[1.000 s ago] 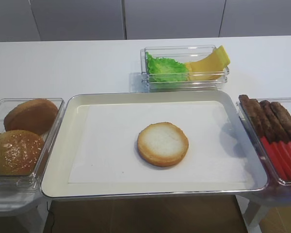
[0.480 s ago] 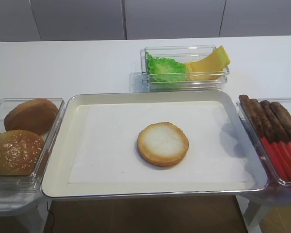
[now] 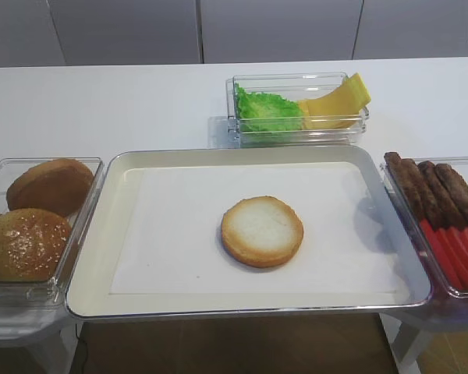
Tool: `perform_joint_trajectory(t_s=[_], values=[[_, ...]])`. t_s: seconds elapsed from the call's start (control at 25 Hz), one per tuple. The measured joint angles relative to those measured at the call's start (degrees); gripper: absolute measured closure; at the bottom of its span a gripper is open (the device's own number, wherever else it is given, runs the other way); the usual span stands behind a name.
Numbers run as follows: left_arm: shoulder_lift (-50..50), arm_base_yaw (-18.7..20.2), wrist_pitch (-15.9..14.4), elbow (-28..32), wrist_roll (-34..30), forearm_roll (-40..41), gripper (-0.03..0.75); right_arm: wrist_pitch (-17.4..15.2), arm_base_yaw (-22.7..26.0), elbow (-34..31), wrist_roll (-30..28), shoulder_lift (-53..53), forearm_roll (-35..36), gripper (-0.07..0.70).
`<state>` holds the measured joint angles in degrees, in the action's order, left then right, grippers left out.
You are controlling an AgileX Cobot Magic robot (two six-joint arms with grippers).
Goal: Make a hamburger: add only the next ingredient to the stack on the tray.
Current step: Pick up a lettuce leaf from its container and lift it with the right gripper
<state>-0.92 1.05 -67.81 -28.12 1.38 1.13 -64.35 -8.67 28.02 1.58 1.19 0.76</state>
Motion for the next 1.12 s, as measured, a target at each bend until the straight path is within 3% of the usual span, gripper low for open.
perform_joint_trajectory(t_s=[0.12,0.24,0.72,1.12], values=[[0.0,0.0,0.0,0.0,0.11,0.0,0.296,1.44,0.0,0.22,0.0,0.0,0.26,0.175],[0.0,0.0,0.0,0.0,0.11,0.0,0.296,4.86,0.0,1.42,0.11,-0.2,1.64,0.104],[0.0,0.0,0.0,0.0,0.11,0.0,0.296,17.28,0.0,8.49,-0.04,-23.64,9.36,0.107],[0.0,0.0,0.0,0.0,0.11,0.0,0.296,24.21,0.0,18.6,-10.85,-45.93,15.11,0.108]])
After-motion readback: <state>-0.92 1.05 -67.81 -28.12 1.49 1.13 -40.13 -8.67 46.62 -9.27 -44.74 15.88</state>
